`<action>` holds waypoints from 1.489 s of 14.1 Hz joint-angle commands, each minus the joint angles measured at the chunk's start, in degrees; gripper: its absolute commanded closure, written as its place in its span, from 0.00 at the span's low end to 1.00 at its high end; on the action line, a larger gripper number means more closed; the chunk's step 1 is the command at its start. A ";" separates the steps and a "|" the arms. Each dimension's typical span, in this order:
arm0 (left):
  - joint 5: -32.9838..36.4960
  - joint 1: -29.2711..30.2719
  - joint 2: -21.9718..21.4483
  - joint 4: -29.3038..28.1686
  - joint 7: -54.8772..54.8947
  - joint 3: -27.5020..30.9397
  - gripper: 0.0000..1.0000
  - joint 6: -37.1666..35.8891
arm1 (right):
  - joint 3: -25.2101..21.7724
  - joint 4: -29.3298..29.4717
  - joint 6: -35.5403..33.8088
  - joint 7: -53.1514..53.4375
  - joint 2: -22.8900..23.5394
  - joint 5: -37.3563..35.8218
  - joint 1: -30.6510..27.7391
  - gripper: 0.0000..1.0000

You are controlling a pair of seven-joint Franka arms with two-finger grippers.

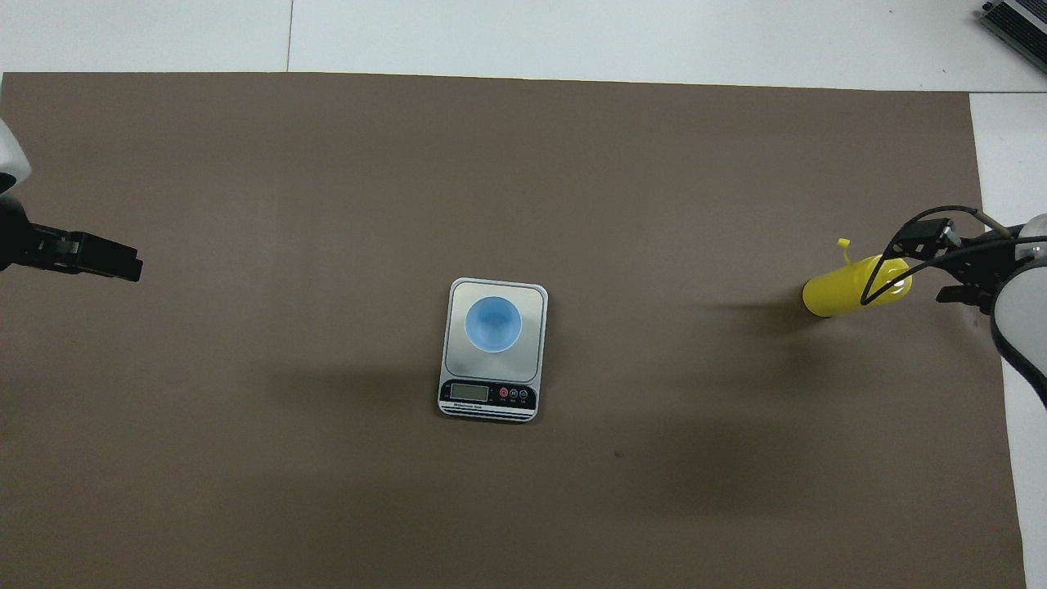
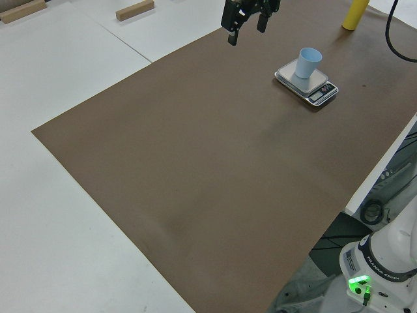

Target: Pour seasoning into cup on scale with both arms

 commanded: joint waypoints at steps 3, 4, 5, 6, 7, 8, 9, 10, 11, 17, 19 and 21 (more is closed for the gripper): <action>0.60 0.81 -1.66 -1.95 0.82 -0.46 0.00 0.11 | 0.16 1.02 -1.13 -2.59 -3.79 -2.27 4.19 0.00; 0.60 0.90 -1.66 -1.87 0.82 -0.46 0.00 0.11 | 0.16 1.02 -1.31 -2.50 -4.40 -3.67 5.85 0.00; 0.60 0.81 -1.66 -1.86 0.82 -0.46 0.00 0.11 | 0.16 1.02 -1.83 -2.50 -4.93 -5.43 7.35 0.00; 0.51 0.81 -1.66 -1.86 0.82 -0.38 0.00 0.11 | 0.16 1.02 -2.62 -2.59 -5.55 -6.84 8.67 0.00; 0.60 0.81 -1.66 -1.86 0.82 -0.46 0.00 0.11 | 0.16 1.02 -3.32 -2.68 -5.99 -7.29 10.25 0.00; 0.60 0.81 -1.66 -1.86 0.82 -0.46 0.00 0.11 | 0.24 1.02 -4.20 -2.68 -6.51 -7.46 11.40 0.00; 0.60 0.90 -1.66 -1.86 0.82 -0.46 0.00 0.11 | 0.24 1.29 -5.17 -2.68 -7.04 -7.47 12.71 0.00; 0.60 0.90 -1.66 -1.86 0.82 -0.46 0.00 0.11 | 0.24 1.72 -6.39 -2.59 -7.66 -7.64 13.94 0.00; 0.60 0.81 -1.66 -1.86 0.82 -0.46 0.00 0.11 | 0.24 2.34 -8.41 -2.59 -8.10 -8.60 15.35 0.00; 0.60 0.81 -1.66 -1.87 0.99 -0.46 0.00 0.02 | 0.33 14.12 -19.76 -2.59 -5.29 -10.89 18.09 0.00; 0.60 0.81 -1.66 -1.95 0.99 -0.46 0.00 0.11 | 0.59 14.12 -20.64 -2.59 -6.08 -11.86 18.00 0.00; 0.60 0.81 -1.66 -1.95 0.91 -0.46 0.00 0.11 | 0.60 13.86 -21.96 -2.50 -6.69 -11.86 18.00 0.00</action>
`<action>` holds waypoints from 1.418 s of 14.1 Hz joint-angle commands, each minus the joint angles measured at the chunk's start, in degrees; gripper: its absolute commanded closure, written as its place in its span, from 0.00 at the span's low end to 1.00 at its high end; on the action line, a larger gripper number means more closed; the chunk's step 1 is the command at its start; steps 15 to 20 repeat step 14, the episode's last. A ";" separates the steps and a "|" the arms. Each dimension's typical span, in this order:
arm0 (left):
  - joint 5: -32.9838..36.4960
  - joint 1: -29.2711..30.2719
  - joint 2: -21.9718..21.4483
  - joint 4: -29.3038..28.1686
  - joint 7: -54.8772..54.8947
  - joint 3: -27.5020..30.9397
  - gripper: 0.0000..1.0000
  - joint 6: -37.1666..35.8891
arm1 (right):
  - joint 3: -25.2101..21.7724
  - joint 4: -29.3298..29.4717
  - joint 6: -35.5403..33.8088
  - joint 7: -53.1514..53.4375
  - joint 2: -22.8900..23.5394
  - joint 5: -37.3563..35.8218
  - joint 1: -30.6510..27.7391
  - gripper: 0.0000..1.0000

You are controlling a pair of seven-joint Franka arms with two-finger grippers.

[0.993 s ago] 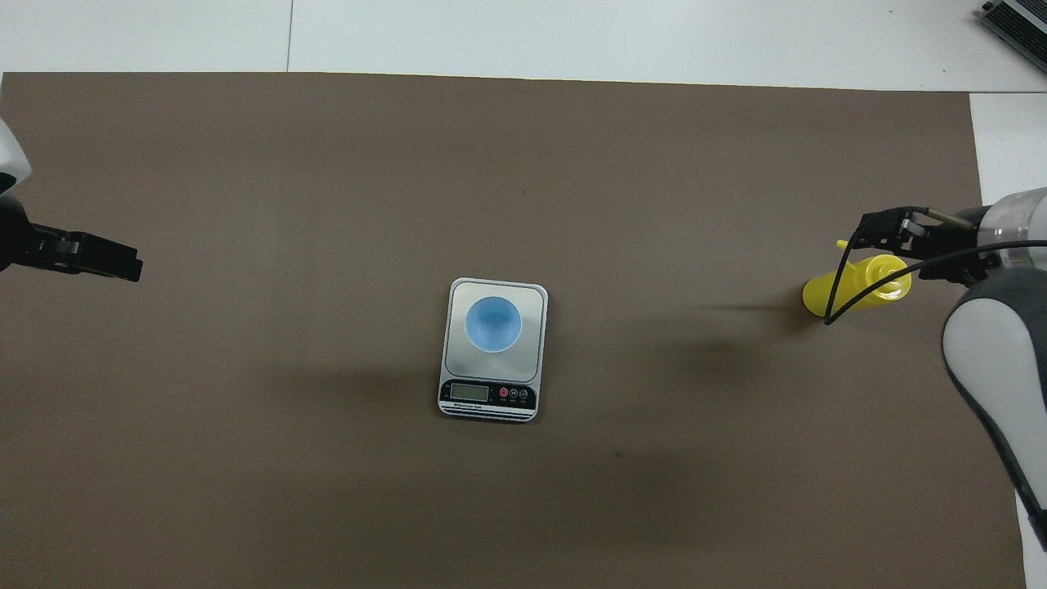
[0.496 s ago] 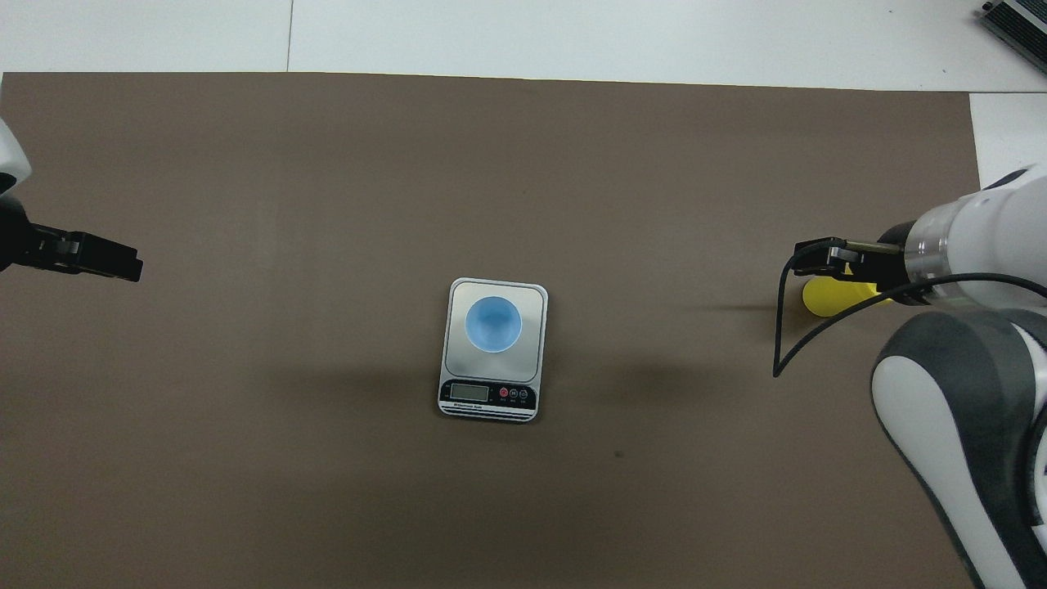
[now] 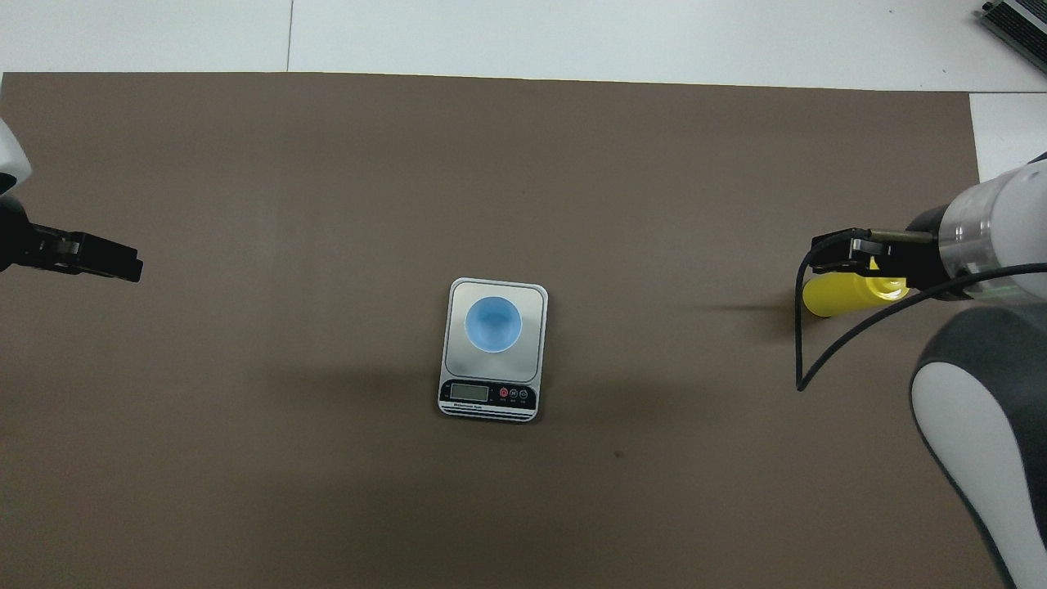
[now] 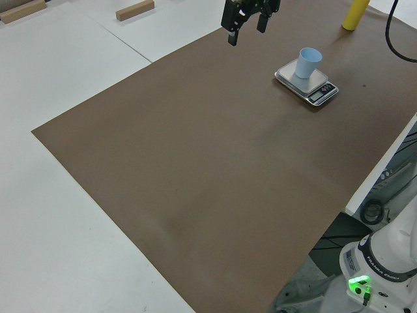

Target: Pour seasoning into cup on scale with both arms

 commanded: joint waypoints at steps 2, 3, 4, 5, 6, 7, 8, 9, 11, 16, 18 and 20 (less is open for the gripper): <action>0.60 0.81 -1.66 -1.91 0.90 -0.46 0.00 0.13 | 0.54 0.85 -1.77 -1.07 0.30 -1.05 -0.08 0.00; 0.60 0.81 -1.66 -1.91 0.90 -0.46 0.00 0.13 | 0.55 0.84 -1.77 -1.16 0.30 -0.96 -0.17 0.00; 0.60 0.81 -1.66 -1.91 0.90 -0.46 0.00 0.13 | 0.55 0.76 -1.86 -1.42 0.30 -0.61 -0.17 0.00; 0.60 0.81 -1.66 -1.91 0.90 -0.46 0.00 0.13 | 0.55 0.67 -1.86 -2.47 0.22 -0.35 -0.17 0.00; 0.60 0.73 -1.66 -1.91 0.90 -0.46 0.00 0.13 | 0.55 0.49 -2.29 -2.82 0.04 -0.26 -0.17 0.00; 0.60 0.73 -1.74 -1.91 0.90 -0.46 0.00 0.13 | 0.63 0.32 -3.26 -3.00 -0.13 -0.26 -0.08 0.00; 0.60 0.73 -1.74 -1.91 0.90 -0.46 0.00 0.13 | 0.63 0.23 -3.79 -3.00 -0.31 -0.17 -0.08 0.00; 0.60 0.73 -1.92 -2.00 0.90 -0.46 0.00 0.13 | 0.63 0.23 -3.97 -3.09 -0.40 -0.17 -0.08 0.00; 0.60 0.64 -1.92 -2.35 0.90 -0.46 0.00 0.22 | 0.63 0.05 -3.97 -4.40 -0.40 0.96 -0.17 0.00; 0.60 0.64 -2.01 -2.52 0.81 -0.46 0.00 0.22 | 0.63 -0.30 -3.88 -5.02 -0.49 1.50 -0.26 0.00; 0.60 0.64 -2.01 -2.52 0.81 -0.46 0.00 0.22 | 0.63 -0.30 -3.88 -5.02 -0.49 1.50 -0.26 0.00; 0.60 0.64 -2.01 -2.52 0.81 -0.46 0.00 0.22 | 0.63 -0.30 -3.88 -5.02 -0.49 1.50 -0.26 0.00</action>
